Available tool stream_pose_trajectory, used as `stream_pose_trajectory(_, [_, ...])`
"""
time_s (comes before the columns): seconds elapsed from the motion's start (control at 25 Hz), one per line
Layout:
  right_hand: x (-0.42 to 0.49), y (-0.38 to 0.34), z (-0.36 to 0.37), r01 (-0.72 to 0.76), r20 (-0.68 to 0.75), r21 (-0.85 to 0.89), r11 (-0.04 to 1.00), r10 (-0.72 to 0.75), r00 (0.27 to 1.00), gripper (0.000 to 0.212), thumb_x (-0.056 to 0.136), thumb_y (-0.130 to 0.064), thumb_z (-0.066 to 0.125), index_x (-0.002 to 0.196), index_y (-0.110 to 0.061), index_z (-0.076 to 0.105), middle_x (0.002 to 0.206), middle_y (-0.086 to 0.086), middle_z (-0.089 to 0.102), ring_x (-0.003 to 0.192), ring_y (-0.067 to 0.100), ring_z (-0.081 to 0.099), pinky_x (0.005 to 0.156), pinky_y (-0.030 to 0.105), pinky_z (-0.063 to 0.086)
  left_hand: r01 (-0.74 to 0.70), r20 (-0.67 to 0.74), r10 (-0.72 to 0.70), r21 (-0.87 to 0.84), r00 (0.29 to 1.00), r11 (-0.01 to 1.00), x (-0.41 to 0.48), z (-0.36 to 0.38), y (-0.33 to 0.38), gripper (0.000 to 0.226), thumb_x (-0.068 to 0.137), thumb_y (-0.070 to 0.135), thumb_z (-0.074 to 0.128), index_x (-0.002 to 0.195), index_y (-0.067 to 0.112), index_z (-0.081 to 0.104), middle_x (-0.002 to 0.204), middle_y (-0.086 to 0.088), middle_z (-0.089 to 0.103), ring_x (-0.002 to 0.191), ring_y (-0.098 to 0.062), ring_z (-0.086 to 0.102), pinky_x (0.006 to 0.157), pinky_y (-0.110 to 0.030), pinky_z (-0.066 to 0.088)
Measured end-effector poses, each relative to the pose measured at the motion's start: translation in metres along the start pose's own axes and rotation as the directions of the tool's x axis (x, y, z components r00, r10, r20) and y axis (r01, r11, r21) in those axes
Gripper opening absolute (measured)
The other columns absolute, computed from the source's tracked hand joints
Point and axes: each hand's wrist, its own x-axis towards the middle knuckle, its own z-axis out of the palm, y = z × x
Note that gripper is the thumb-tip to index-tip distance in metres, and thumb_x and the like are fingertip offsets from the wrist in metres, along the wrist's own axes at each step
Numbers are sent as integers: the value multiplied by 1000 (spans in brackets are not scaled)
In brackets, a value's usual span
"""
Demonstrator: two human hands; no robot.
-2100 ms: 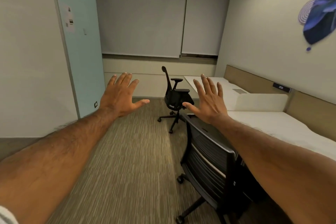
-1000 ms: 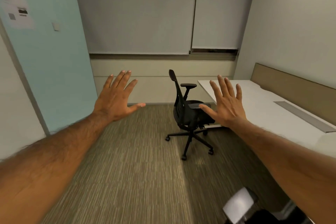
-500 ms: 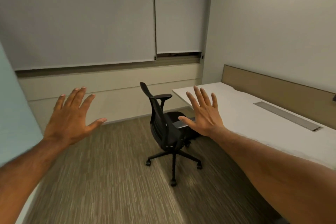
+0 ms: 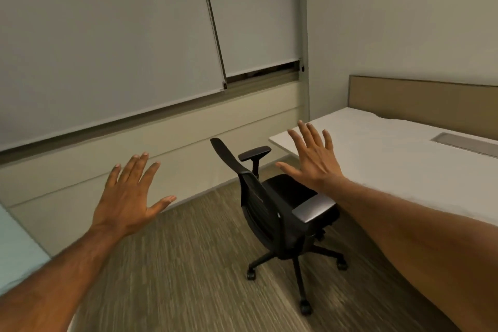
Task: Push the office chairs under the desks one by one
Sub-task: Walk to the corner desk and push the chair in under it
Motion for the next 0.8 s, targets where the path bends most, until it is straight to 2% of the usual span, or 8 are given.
stream_pose_trajectory(0.12, [66,8,32,-26,12,-2,1000,26,1000,100,84,-86,18,162,-25,9,171,10,-7,156,28,-8,122,54,-12,-52,-35,54,52,998,997,72,30,-23,101,87,85,17,156,12,33,165,-15,23,153,-31,21,120,-34,-16])
stream_pose_trajectory(0.28, [130,16,67,-84,9,-12,996,85,996,100,84,-86,20,162,-24,12,171,10,-2,157,28,-4,123,54,-7,-89,-62,88,-9,994,996,168,78,-47,102,86,86,16,157,15,30,166,-14,22,154,-32,18,119,-32,-19])
stream_pose_trajectory(0.52, [181,31,127,-315,-27,-42,948,314,949,96,87,-83,22,161,-22,18,171,10,3,157,29,1,124,56,-1,-281,-42,278,-85,960,956,296,187,-67,104,83,88,13,158,17,27,167,-13,20,155,-31,15,119,-36,-11])
stream_pose_trajectory(0.64, [194,19,152,-419,-44,-105,902,417,908,95,88,-82,23,162,-22,18,171,9,3,157,28,0,125,55,-1,-398,-42,396,-149,917,905,353,242,-74,103,84,87,15,158,16,28,167,-14,21,155,-31,17,120,-35,-14])
stream_pose_trajectory(0.8, [206,-16,189,-550,22,-153,821,560,828,91,91,-80,24,162,-23,14,171,9,3,157,28,0,125,53,0,-476,-1,492,-251,871,843,403,294,-79,101,84,85,19,156,15,32,165,-14,25,153,-31,20,123,-52,13])
